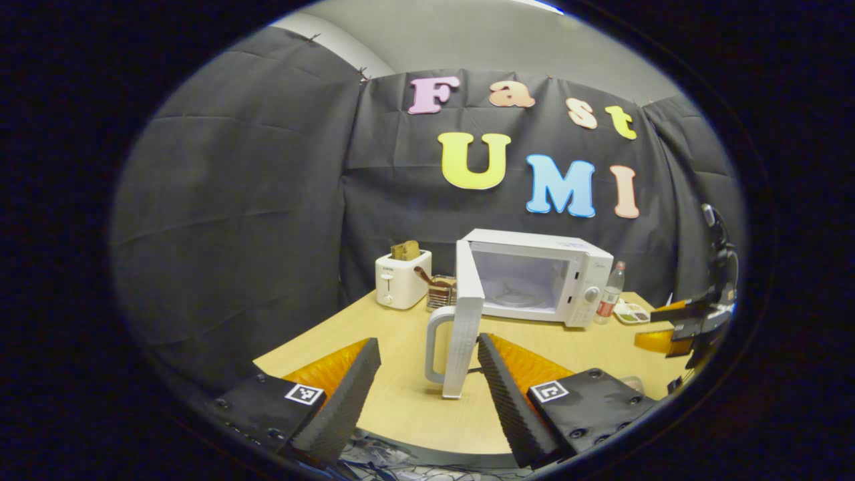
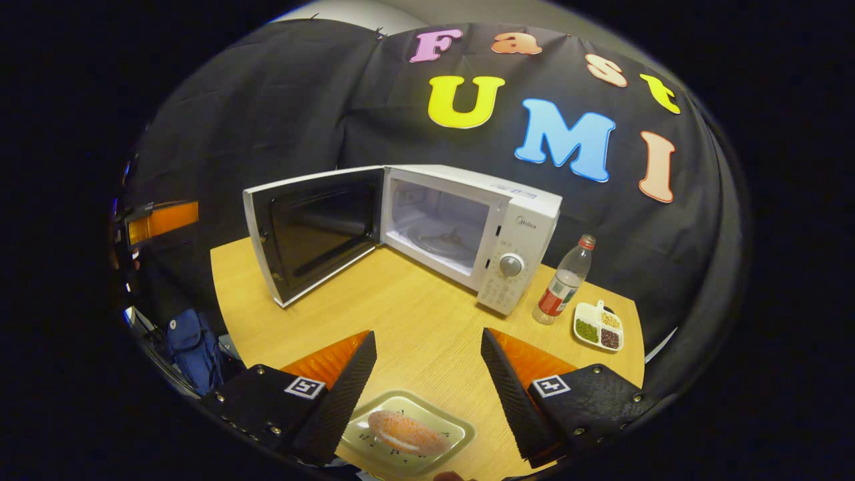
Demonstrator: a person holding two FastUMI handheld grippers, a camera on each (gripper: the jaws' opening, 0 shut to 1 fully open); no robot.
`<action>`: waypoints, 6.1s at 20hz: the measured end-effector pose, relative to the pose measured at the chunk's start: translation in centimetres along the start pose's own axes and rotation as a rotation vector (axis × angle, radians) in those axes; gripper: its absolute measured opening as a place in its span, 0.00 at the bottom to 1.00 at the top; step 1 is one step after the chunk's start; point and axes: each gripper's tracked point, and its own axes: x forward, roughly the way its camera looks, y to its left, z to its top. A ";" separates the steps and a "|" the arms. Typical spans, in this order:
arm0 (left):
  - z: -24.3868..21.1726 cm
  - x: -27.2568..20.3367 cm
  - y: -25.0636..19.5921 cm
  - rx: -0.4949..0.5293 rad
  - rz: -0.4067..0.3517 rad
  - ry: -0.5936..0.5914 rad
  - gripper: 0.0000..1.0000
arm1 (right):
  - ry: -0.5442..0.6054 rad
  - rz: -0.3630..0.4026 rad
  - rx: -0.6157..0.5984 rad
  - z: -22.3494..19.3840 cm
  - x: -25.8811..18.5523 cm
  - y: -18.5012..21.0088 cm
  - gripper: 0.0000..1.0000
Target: Open the microwave oven with the left hand, put the food in, and close the microwave oven.
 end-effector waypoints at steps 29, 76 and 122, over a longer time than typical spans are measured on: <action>2.3 -6.9 2.4 -0.059 0.086 -0.072 0.96 | 0.262 0.117 -0.256 -5.9 2.0 1.7 0.64; -1.7 7.5 18.1 -0.046 0.147 0.071 0.96 | -0.130 -0.364 -0.623 18.2 34.6 -3.6 0.97; -4.3 18.9 -17.6 0.176 -0.417 0.102 0.07 | -0.441 -0.783 0.012 15.5 -18.2 -18.4 0.96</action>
